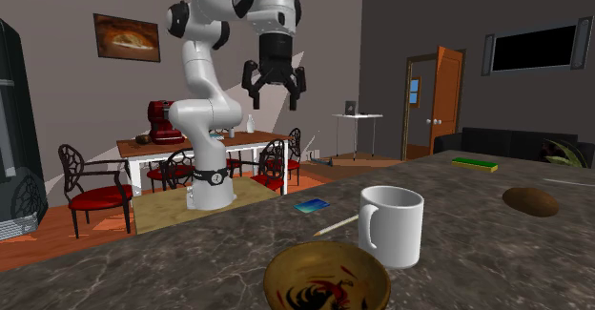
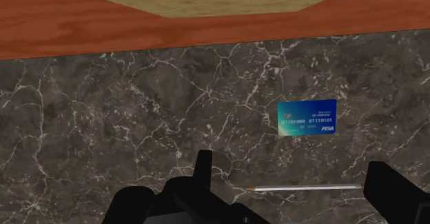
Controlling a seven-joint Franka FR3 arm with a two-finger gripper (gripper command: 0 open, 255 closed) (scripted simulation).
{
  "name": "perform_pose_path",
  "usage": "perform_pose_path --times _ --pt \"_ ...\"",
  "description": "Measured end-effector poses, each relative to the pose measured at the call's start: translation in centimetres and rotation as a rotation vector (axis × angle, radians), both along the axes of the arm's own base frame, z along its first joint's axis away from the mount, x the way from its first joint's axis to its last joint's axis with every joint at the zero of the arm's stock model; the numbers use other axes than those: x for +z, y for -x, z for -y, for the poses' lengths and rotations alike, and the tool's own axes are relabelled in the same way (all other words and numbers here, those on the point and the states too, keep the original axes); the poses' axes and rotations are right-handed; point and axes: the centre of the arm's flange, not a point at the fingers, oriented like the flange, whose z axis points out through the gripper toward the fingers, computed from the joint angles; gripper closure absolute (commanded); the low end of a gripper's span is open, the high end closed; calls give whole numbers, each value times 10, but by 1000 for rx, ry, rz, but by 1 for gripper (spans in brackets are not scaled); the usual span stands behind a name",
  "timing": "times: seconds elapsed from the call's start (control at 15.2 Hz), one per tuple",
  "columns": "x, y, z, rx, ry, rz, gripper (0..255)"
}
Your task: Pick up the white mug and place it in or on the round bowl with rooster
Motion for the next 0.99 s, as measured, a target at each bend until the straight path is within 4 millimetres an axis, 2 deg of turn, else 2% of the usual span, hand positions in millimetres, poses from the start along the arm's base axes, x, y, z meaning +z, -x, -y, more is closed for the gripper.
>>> perform_pose_path --times 0.99 --pt "-81 -158 -67 -35 -3 55 0"
